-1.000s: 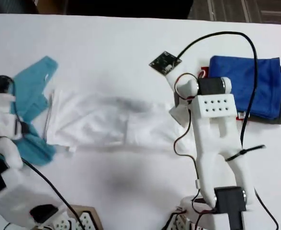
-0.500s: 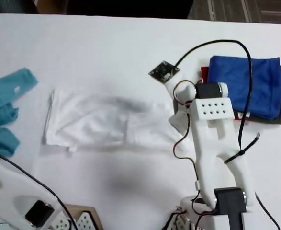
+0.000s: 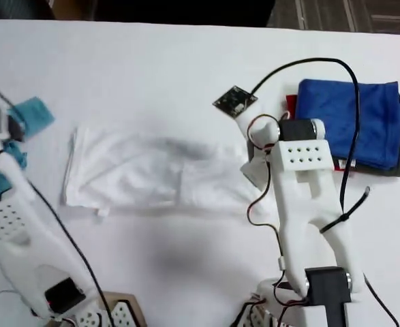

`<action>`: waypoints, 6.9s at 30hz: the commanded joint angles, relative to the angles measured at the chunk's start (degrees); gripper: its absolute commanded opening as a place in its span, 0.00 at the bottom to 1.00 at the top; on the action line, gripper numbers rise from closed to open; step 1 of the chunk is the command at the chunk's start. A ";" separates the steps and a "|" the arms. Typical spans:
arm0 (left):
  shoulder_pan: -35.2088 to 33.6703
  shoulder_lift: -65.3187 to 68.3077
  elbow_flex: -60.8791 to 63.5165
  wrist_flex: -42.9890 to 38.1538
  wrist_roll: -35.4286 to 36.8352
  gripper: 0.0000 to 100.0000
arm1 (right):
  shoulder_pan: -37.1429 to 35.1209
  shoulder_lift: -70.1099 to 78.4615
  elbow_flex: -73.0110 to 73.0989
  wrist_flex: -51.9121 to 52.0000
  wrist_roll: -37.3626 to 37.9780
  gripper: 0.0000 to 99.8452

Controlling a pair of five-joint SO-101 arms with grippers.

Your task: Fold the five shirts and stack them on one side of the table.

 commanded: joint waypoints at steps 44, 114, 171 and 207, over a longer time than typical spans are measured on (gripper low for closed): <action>17.14 9.32 12.35 1.05 3.43 0.03 | 24.13 -3.30 3.69 2.42 12.31 0.02; 26.73 -24.26 9.98 1.05 3.16 0.02 | 14.37 -28.53 31.91 -14.64 -3.52 0.02; 15.56 -65.85 110.11 -57.76 5.54 0.03 | -14.20 17.45 -15.74 13.23 -7.47 0.02; 15.56 -65.85 110.02 -57.93 5.63 0.03 | -6.20 9.71 -6.15 14.73 -7.56 0.02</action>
